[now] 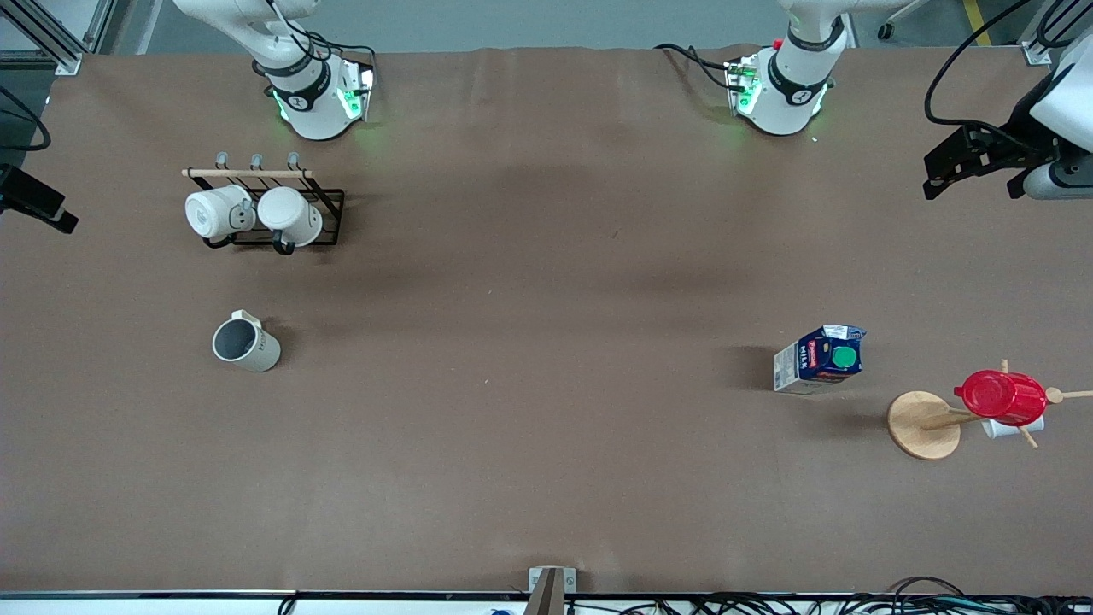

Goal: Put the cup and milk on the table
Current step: 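Reach the right gripper to the grey mug while the left gripper reaches the milk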

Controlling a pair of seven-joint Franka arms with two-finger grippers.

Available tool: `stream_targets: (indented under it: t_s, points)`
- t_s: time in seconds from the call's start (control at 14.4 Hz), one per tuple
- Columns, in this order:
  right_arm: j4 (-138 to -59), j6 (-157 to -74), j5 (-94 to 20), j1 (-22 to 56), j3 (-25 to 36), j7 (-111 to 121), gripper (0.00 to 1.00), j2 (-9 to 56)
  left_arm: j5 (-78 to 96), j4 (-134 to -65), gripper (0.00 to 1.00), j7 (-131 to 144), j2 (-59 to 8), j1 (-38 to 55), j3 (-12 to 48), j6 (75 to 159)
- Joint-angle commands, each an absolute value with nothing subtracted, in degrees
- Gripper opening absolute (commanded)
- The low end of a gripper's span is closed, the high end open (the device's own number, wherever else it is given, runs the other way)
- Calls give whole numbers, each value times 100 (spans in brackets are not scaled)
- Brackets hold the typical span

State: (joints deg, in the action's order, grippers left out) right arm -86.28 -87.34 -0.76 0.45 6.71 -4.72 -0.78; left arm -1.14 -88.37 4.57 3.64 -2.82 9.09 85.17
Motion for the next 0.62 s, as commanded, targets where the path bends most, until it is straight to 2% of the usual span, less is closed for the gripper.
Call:
stream_targets:
  t_s: [0.0,0.21,0.35,0.42,0.55]
  points:
    - [-8824,-8842,-141,9,668,-519,100,-272,-167,-8763,100,395,395,-264,896,8490]
    - [-8833,-8842,-141,0,677,-510,100,-272,-211,-8623,100,378,264,-264,879,8499]
    - [-8833,-8824,-141,9,677,-510,100,-272,-176,-8438,100,378,-244,-272,888,8586]
    - [-8842,-8816,-141,0,677,-510,100,-272,-141,-8490,100,395,-359,-272,888,8874]
    - [-8842,-8641,-158,9,668,-492,100,-272,-158,-9023,100,465,-483,-281,879,9550]
